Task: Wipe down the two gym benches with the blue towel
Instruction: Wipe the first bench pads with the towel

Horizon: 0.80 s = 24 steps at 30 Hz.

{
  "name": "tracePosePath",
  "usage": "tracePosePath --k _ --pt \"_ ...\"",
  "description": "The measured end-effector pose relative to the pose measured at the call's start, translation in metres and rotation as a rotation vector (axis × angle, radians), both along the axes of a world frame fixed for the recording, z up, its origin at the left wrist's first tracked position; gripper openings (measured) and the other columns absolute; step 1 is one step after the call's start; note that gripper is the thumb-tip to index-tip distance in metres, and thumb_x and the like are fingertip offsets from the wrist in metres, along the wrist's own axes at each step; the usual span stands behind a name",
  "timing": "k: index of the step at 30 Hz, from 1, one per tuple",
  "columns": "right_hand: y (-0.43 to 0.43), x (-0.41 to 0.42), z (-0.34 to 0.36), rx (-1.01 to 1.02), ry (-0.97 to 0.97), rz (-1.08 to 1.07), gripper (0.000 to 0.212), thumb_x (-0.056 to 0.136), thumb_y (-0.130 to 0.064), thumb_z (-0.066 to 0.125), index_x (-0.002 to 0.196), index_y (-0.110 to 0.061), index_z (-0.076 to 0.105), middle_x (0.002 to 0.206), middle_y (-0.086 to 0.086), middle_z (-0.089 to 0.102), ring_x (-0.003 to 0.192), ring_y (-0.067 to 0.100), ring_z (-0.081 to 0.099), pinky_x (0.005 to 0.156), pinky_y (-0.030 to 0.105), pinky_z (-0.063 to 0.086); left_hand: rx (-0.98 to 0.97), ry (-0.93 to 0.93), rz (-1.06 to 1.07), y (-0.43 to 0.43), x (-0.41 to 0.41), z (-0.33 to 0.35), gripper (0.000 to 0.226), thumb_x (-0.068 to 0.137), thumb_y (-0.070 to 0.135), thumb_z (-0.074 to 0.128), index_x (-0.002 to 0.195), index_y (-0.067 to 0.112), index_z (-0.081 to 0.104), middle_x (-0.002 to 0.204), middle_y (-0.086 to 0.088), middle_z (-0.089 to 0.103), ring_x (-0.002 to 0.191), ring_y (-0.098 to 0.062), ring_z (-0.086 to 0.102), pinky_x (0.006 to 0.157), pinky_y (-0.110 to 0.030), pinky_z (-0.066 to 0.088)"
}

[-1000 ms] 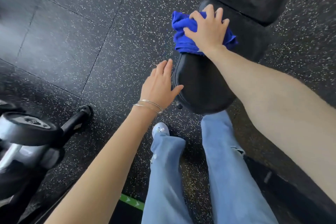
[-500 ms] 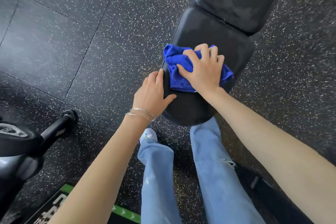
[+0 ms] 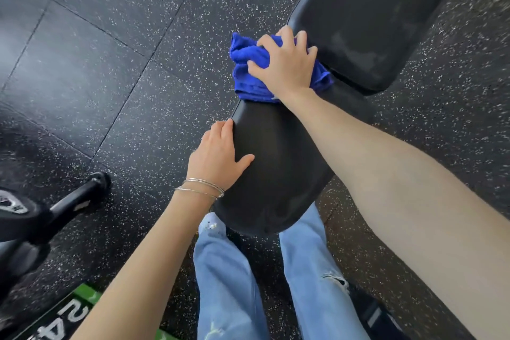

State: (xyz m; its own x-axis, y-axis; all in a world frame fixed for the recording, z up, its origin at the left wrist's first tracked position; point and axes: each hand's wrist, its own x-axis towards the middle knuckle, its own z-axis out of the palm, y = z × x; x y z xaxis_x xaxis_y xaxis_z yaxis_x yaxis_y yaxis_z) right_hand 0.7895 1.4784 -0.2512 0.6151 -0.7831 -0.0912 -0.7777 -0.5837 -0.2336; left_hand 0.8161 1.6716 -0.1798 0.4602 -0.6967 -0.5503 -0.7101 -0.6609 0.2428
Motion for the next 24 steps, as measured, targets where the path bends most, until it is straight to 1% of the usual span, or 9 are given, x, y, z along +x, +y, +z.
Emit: tracePosePath --k 3,5,6,11,17,21,24 --pt "-0.020 -0.003 -0.003 0.090 -0.019 -0.095 0.040 0.078 -0.059 0.049 0.109 -0.034 0.056 0.119 0.001 0.050 0.106 0.028 0.045 0.081 0.039 0.036 0.017 -0.011 -0.013 -0.008 -0.002 0.000 0.082 0.084 0.044 0.062 0.145 0.007 0.023 0.145 -0.009 0.033 0.129 -0.029 0.038 0.099 -0.044 0.040" --pt "-0.034 -0.018 -0.006 0.177 -0.017 -0.139 0.044 0.080 -0.061 0.049 0.114 -0.034 0.055 0.121 0.003 0.049 0.108 0.029 0.045 0.084 0.042 0.038 0.030 -0.025 -0.009 -0.011 -0.003 0.000 0.081 0.082 0.044 0.064 0.143 0.006 0.025 0.143 -0.010 0.034 0.128 -0.031 0.038 0.098 -0.046 0.041" --pt "-0.038 -0.030 -0.008 0.186 -0.010 -0.143 0.045 0.081 -0.062 0.048 0.116 -0.034 0.054 0.121 0.003 0.048 0.108 0.029 0.045 0.084 0.042 0.039 0.033 -0.026 -0.002 -0.013 -0.004 0.000 0.081 0.082 0.043 0.064 0.142 0.006 0.026 0.142 -0.010 0.035 0.128 -0.031 0.038 0.098 -0.046 0.041" --pt "-0.032 -0.093 -0.011 0.080 -0.002 -0.191 0.044 0.084 -0.060 0.047 0.116 -0.032 0.055 0.119 0.003 0.050 0.103 0.029 0.047 0.082 0.041 0.041 0.036 -0.009 0.027 -0.014 -0.006 0.001 0.080 0.082 0.040 0.065 0.143 0.005 0.026 0.144 -0.012 0.033 0.129 -0.034 0.037 0.100 -0.048 0.039" --pt "-0.013 -0.118 -0.006 0.001 0.045 -0.319 0.043 0.084 -0.059 0.047 0.115 -0.031 0.055 0.119 0.004 0.049 0.102 0.032 0.045 0.081 0.043 0.038 0.007 0.012 -0.029 -0.006 0.000 0.000 0.084 0.084 0.042 0.063 0.146 0.007 0.019 0.146 -0.011 0.032 0.132 -0.033 0.035 0.101 -0.048 0.039" --pt "0.018 -0.127 0.000 -0.042 0.075 -0.471 0.041 0.084 -0.058 0.046 0.114 -0.031 0.055 0.121 0.005 0.048 0.102 0.033 0.044 0.079 0.043 0.037 -0.013 0.054 -0.108 0.008 0.009 -0.002 0.083 0.085 0.039 0.063 0.147 0.007 0.018 0.145 -0.013 0.033 0.131 -0.034 0.036 0.105 -0.047 0.037" --pt "0.055 -0.127 0.006 -0.060 0.066 -0.587 0.040 0.084 -0.056 0.047 0.113 -0.031 0.056 0.121 0.006 0.049 0.100 0.034 0.043 0.076 0.044 0.038 -0.025 0.083 -0.173 0.016 0.016 -0.002 0.081 0.085 0.035 0.065 0.146 0.006 0.020 0.143 -0.016 0.036 0.129 -0.036 0.038 0.106 -0.045 0.035"
